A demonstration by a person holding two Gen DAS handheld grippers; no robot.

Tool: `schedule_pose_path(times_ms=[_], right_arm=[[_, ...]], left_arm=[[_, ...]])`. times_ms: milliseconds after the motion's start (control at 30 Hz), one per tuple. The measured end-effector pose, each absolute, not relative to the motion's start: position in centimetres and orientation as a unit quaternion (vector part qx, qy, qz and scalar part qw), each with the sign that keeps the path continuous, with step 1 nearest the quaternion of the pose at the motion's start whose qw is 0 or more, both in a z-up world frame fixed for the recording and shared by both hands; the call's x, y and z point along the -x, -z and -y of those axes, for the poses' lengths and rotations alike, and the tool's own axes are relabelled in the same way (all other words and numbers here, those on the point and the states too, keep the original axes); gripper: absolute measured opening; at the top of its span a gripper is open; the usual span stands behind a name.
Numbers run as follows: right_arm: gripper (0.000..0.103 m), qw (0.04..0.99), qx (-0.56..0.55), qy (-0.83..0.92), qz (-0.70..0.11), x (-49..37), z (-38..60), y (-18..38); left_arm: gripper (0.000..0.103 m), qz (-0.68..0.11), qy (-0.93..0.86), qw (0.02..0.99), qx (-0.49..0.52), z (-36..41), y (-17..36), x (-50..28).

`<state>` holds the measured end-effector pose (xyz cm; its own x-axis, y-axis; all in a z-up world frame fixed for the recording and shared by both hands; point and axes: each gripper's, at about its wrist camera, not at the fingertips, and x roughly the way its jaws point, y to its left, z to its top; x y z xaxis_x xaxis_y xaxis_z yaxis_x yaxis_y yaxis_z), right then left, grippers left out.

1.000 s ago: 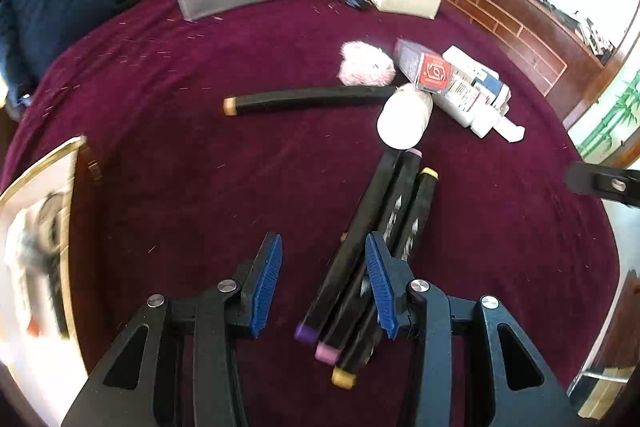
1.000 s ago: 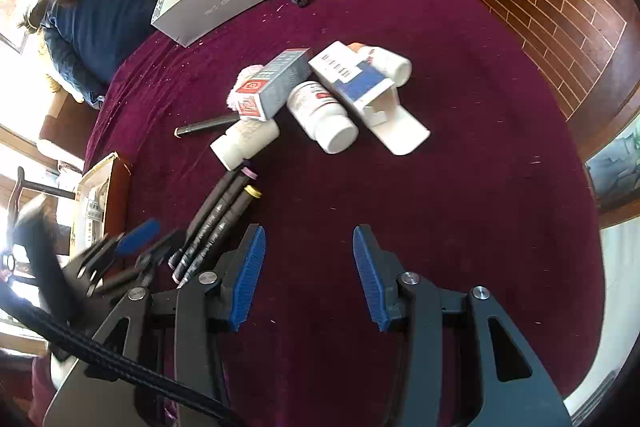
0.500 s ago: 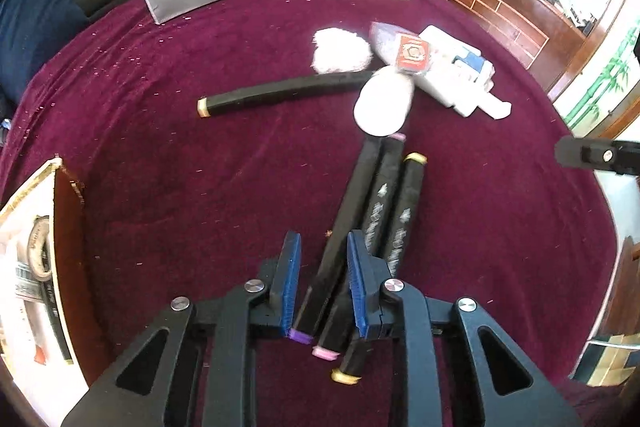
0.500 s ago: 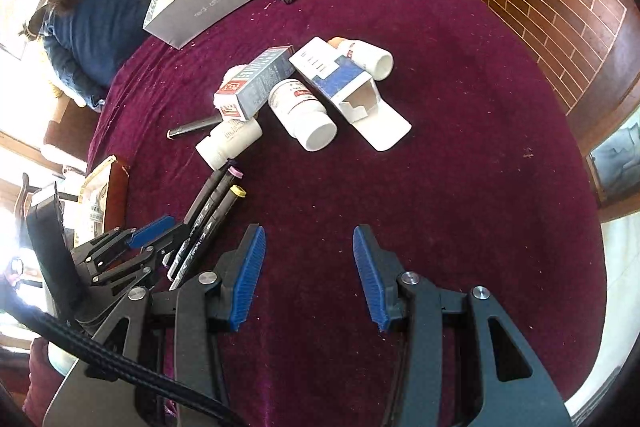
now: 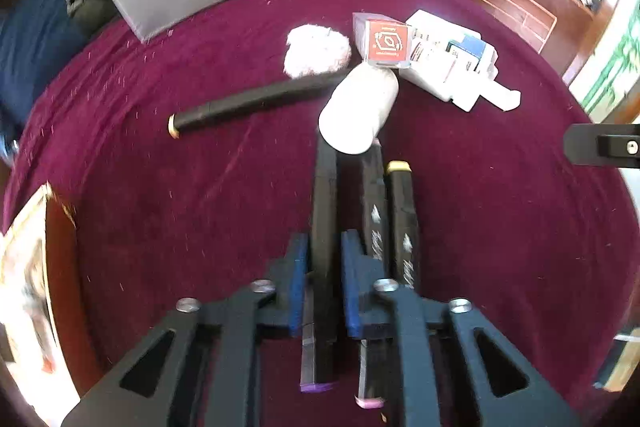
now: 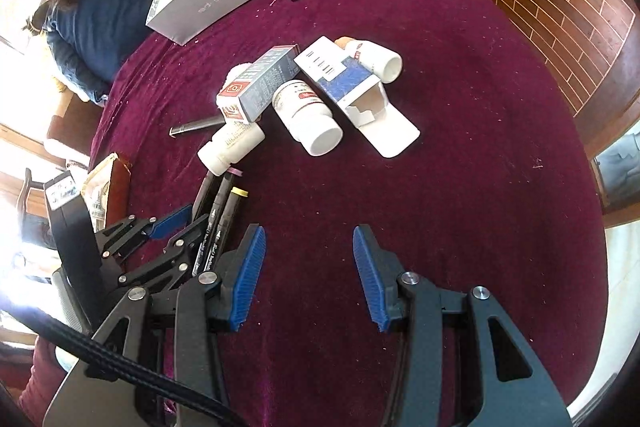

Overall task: Organize objects
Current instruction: 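Grasp a purple-capped black marker from the marker group with the left tool, then grasp a beige-capped black marker with the right tool while the left tool holds its marker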

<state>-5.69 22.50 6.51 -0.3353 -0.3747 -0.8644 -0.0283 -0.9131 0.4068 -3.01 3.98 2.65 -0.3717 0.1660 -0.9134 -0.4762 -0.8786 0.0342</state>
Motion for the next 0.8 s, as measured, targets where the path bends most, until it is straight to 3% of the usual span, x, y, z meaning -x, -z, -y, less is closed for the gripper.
schedule_pose_path(times_ms=[233, 433, 633, 800], right_arm=[[0.044, 0.161, -0.554, 0.81, 0.11, 8.0, -18.5, -8.9], [0.045, 0.225, -0.508, 0.831, -0.035, 13.0, -10.0, -11.4], [0.045, 0.254, -0.519, 0.784, -0.227, 16.7, -1.8, -6.1], [0.045, 0.239, -0.535, 0.748, -0.313, 18.2, 0.4, -1.5]], left_arm=[[0.011, -0.066, -0.83, 0.148, 0.533, 2.6, -4.6, 0.6], [0.011, -0.008, -0.835, 0.11, 0.539, 7.1, -4.8, -1.7], [0.012, 0.041, -0.83, 0.106, 0.546, 8.9, -4.3, -4.1], [0.012, 0.065, -0.835, 0.105, 0.537, 9.6, -4.6, -5.3]])
